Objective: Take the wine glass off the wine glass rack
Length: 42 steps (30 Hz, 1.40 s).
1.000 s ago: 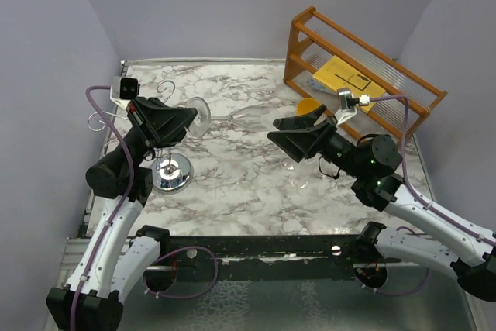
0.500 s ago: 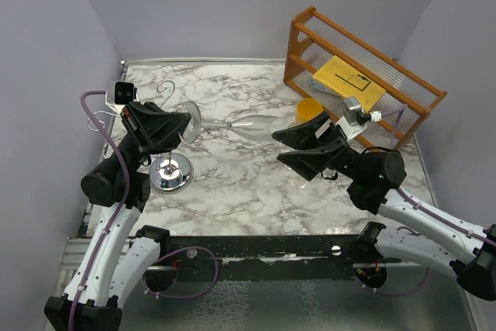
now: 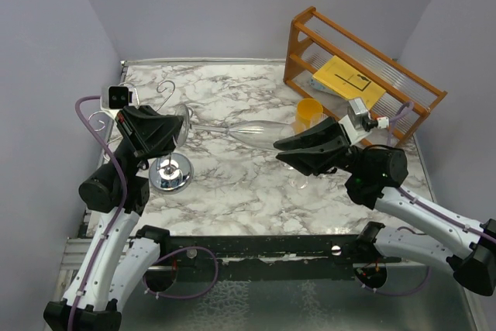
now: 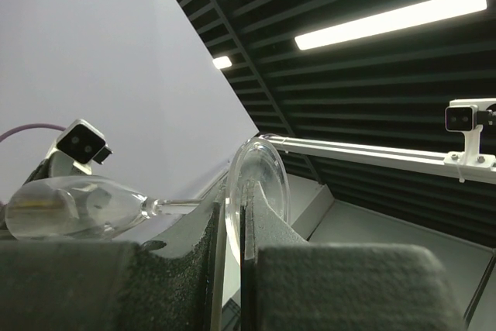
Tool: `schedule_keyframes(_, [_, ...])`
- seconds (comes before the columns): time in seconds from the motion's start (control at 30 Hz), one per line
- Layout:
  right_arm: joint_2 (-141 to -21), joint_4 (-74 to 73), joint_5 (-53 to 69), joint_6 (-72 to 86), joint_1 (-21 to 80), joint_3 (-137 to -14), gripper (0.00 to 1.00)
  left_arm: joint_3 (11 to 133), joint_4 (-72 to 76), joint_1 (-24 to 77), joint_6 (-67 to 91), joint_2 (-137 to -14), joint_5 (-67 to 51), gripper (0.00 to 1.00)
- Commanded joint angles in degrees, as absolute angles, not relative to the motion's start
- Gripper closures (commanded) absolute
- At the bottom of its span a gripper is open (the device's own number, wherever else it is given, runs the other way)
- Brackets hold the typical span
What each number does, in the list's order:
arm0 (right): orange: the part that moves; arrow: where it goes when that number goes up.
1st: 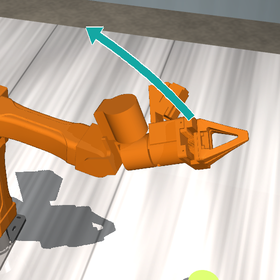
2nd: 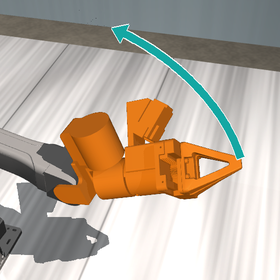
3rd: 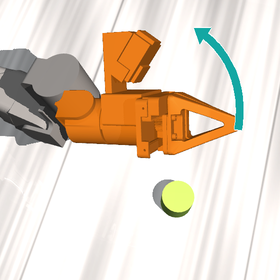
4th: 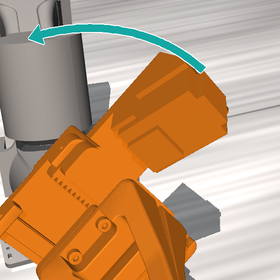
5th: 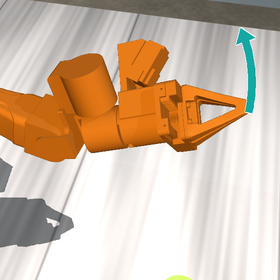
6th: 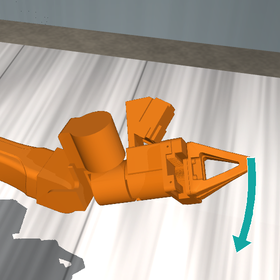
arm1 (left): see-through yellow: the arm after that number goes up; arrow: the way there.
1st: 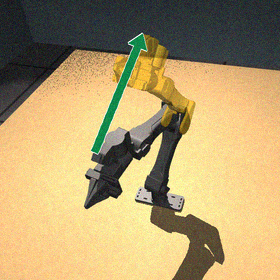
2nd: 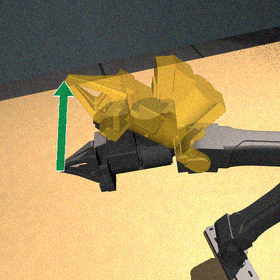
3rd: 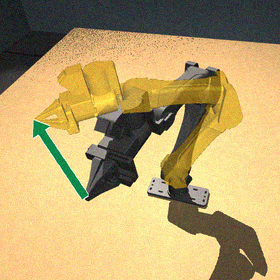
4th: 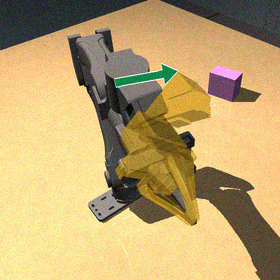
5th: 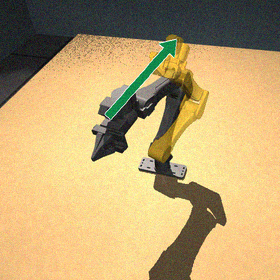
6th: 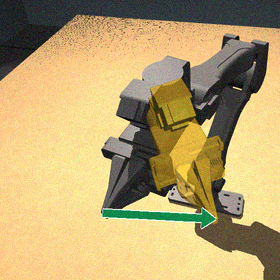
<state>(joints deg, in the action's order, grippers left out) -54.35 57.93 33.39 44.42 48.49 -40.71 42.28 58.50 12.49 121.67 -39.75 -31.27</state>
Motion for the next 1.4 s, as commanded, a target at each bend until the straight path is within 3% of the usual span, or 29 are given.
schedule_keyframes(0.0, [-54.4,61.1,39.3,42.5,49.0,-44.3,0.77,41.1,56.7,12.2,140.2,-39.7,-29.6,1.00])
schedule_keyframes(0.13, [-54.1,59.7,38.5,41.8,49.0,-44.9,0.98,40.2,54.6,12.3,138.8,-38.4,-28.6,1.00])
schedule_keyframes(0.23, [-53.4,59.0,36.9,41.4,49.0,-44.8,0.99,39.8,51.2,12.2,136.4,-37.1,-28.2,0.94])
schedule_keyframes(0.37, [-51.1,55.3,30.9,40.7,49.0,-44.1,0.99,39.8,45.1,12.2,131.4,-34.7,-26.4,0.65])
schedule_keyframes(0.5, [-48.0,49.7,26.2,38.6,49.0,-44.0,0.99,41.5,32.9,12.3,122.2,-31.2,-23.6,0.28])
schedule_keyframes(0.6, [-45.0,45.2,20.9,35.9,49.0,-43.2,0.99,42.4,27.3,12.3,116.0,-29.1,-20.1,0.15])
schedule_keyframes(0.87, [-45.1,-1.2,1.4,25.1,49.0,-59.0,0.99,52.6,7.9,12.3,91.6,-27.9,-10.9,0.05])
schedule_keyframes(1.17, [-53.5,-39.2,3.8,21.5,49.0,-76.1,0.99,67.6,-9.4,12.3,64.5,-28.8,3.4,0.02])
schedule_keyframes(1.37, [-59.4,-55.5,5.3,20.9,49.0,-81.7,0.99,70.2,-11.7,12.3,58.2,-28.0,7.9,0.01])
